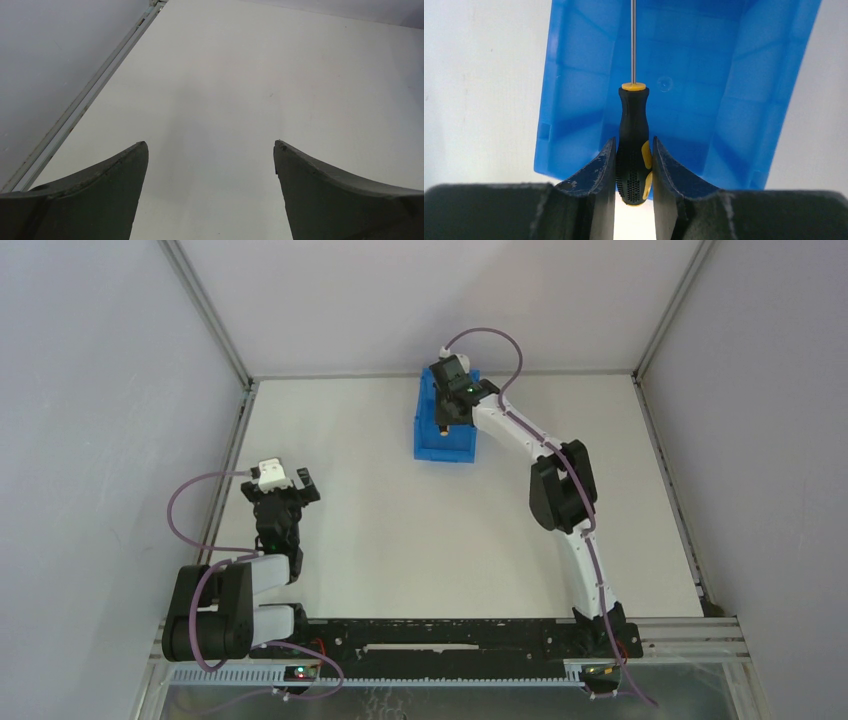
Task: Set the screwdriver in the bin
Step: Place the screwdriver in the bin.
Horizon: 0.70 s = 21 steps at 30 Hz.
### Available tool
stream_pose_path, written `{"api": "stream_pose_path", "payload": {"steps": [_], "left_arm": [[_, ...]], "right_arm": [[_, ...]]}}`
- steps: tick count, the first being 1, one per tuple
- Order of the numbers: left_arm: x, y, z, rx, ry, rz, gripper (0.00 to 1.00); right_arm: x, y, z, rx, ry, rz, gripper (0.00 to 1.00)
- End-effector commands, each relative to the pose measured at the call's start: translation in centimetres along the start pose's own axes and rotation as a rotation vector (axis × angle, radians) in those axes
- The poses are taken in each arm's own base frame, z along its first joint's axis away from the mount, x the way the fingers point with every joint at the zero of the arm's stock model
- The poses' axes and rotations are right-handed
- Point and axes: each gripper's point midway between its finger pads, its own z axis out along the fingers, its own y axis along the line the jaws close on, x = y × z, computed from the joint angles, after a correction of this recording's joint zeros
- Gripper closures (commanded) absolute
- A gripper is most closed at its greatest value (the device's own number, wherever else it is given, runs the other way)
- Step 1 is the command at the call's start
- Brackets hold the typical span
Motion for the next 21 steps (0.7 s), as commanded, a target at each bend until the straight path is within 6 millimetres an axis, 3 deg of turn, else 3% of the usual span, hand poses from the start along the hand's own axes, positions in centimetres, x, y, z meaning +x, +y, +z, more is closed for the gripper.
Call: {"api": "stream_pose_path", "payload": {"steps": [1,16,21], "left_arm": [[-2.3,0.2,0.7,-0.015,-0.068,0.004,0.00],[-2.3,0.2,0.7,-0.015,-0.068,0.004,0.00],[-2.3,0.2,0.7,-0.014,-0.068,0.004,0.00]], "right_arm": [[-0.9,0.5,1.3,-0.020,-0.041,0.007,0.89],[2.8,-0.8,5.4,-0.004,0.052,0.005,0.82],[3.1,-0.8,5.8,-0.011,0.061,0.003,0.72]]}}
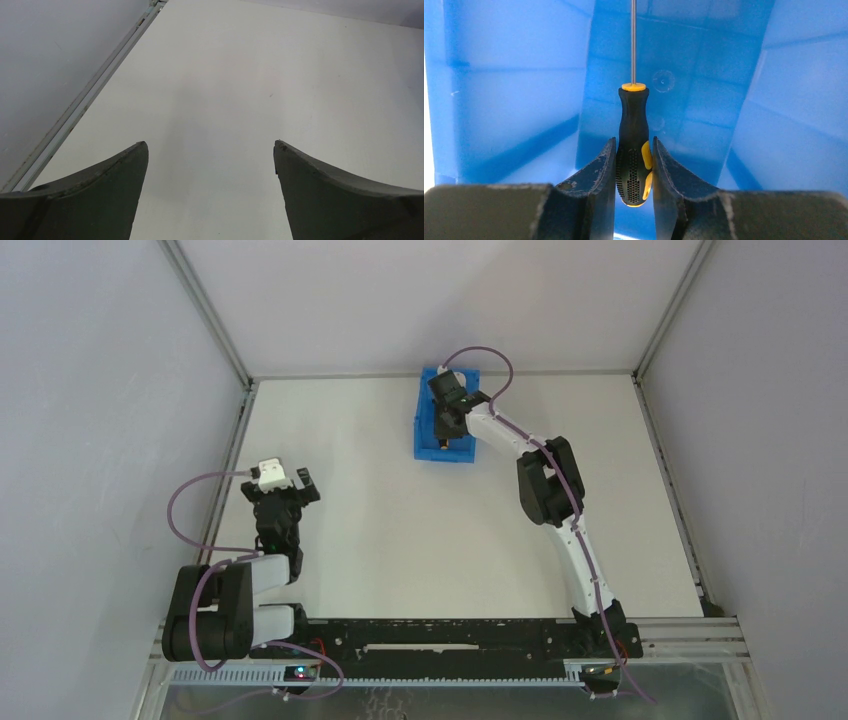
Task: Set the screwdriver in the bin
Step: Place the screwdriver in the bin, then reset both arms
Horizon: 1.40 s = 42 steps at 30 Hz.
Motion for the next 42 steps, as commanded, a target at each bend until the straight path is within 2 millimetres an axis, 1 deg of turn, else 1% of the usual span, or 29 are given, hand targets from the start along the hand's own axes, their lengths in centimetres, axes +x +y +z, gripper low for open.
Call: {"api": "stream_pose_path", "payload": {"steps": [1,6,11,15,20,28,31,35,37,38,40,42], "left_arm": [[-2.4,0.2,0.7,-0.015,-0.070,0.004,0.00],[-2.3,0.2,0.7,-0.015,-0.068,0.004,0.00],[-2.3,0.2,0.7,-0.015,-0.069,0.004,0.00],[-2.3,0.2,0.7,-0.014,-0.067,0.004,0.00],[-2.3,0.2,0.7,-0.014,-0.067,0.004,0.00],[-2.3,0.2,0.7,-0.014,-0.068,0.004,0.00],[-2.3,0.2,0.7,-0.015,-0.067,0.004,0.00],[-2.3,0.3,0.7,-0.016,-0.067,0.004,0.00],[-2.3,0.2,0.7,-0.014,-0.068,0.004,0.00],[-2.3,0.2,0.7,-0.015,-0.068,0.004,0.00],[-2.3,0.2,0.7,-0.015,-0.068,0.004,0.00],[-2.3,0.2,0.7,-0.014,-0.069,0.004,0.00]], "right_arm": [[-1.4,0.5,0.0,-0.029,-0.041,0.006,0.69],[-1.9,0.6,-0.6,-0.033,-0.049,0.008,0.49],[-2.9,0.8,-1.9,-0.034,-0.074,0.010,0.40],[-4.2,0.9,-3.9,-0.022,-0.114,0.003,0.38],[-6.4,1.6,-7.2,-0.040,-0.177,-0.003,0.38],[-8.7,2.2,-11.3,-0.056,-0.244,-0.018,0.38],[-9.6,2.2,-13.1,-0.058,-0.270,-0.025,0.36],[-10.6,2.2,-15.9,-0.057,-0.310,-0.032,0.22],[-11.0,2.2,-17.4,-0.062,-0.332,-0.042,0.03],[-11.1,2.4,-18.2,-0.073,-0.337,-0.054,0.01],[-11.4,2.7,-19.6,-0.098,-0.353,-0.063,0.00],[-11.6,2.5,-20.9,-0.099,-0.371,-0.063,0.00]]}}
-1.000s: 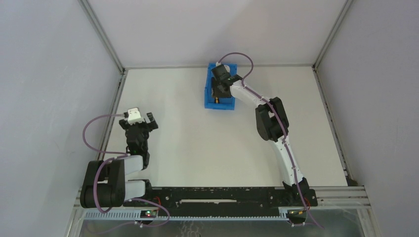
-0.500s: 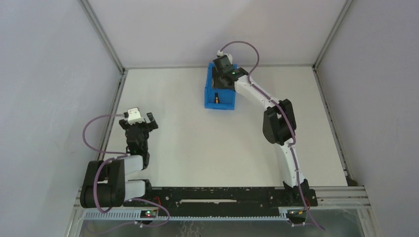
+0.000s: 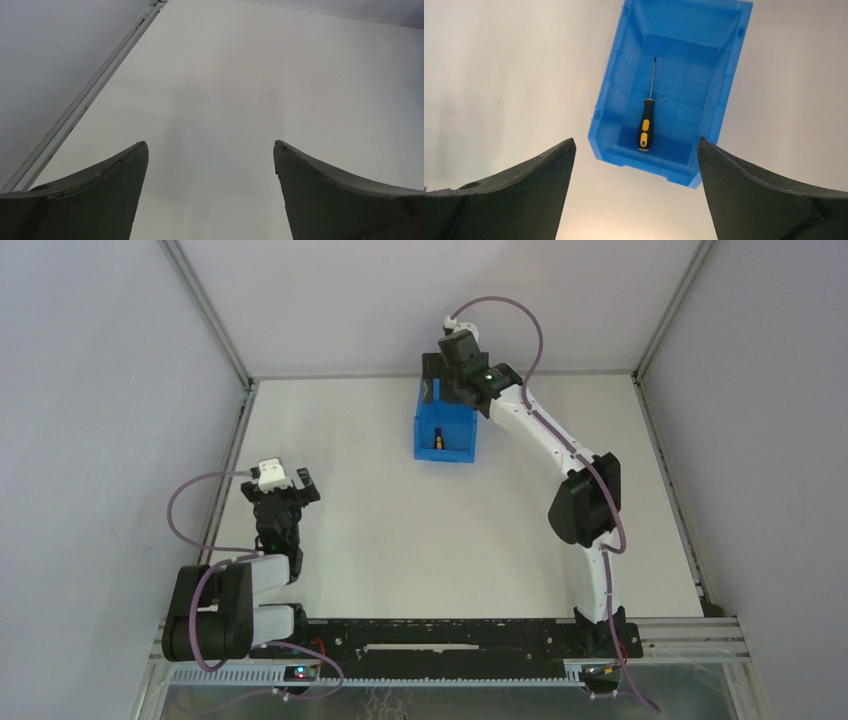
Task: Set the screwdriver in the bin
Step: Reset both arms
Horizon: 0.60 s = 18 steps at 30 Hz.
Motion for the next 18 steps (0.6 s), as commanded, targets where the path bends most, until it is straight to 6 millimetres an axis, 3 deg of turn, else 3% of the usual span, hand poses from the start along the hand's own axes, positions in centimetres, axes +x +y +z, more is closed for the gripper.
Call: {"api": "stream_pose_path", "payload": {"steps": [1,10,16,18], "left_arm": [[-2.3,0.2,0.7,-0.015,-0.068,0.004,0.00],[-2.3,0.2,0.7,-0.013,-0.069,0.004,0.00],[-2.3,0.2,0.7,-0.014,-0.069,0.004,0.00],[-2.3,0.2,0.7,-0.015,-0.068,0.004,0.00]], "right_arm": [[-4.4,0.6,-5.8,-0.040,-0.125,-0.011,0.00],[-5.9,-1.8,-9.9,-0.034,-0.235,-0.013,0.00],[-5.3,-5.3,-11.2,-0.036,-0.253,0.017,0.00],[-5.2,-7.3,-11.5,-0.024,-0.258,0.035,0.00]]}}
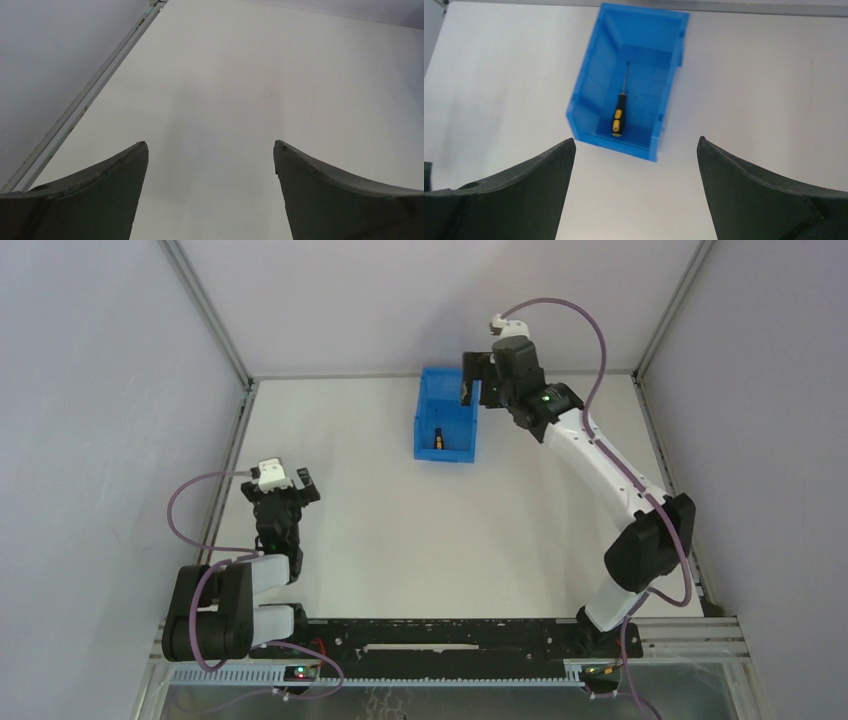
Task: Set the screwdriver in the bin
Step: Reset both arms
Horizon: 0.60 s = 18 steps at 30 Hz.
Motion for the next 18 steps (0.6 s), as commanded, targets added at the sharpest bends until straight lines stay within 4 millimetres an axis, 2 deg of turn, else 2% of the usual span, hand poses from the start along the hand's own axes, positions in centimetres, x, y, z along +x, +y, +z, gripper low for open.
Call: {"api": "stream_pose_path", "payload": {"steps": [1,12,18], "left_arm": [[-2.3,0.2,0.7,-0.015,-0.067,0.004,0.00],[-2.3,0.2,0.7,-0.015,-0.069,0.004,0.00],[-2.3,0.2,0.7,-0.016,-0.068,0.004,0.00]], "right_arm": [[-2.7,-3.5,-2.0,0.001,-0.101,0.035,0.00],[-0.9,-12.7,-4.6,0.073,-0.110,0.082,0.00],[-0.7,-16.6,-5.8,0.146,-0.091,0.059,0.00]]}}
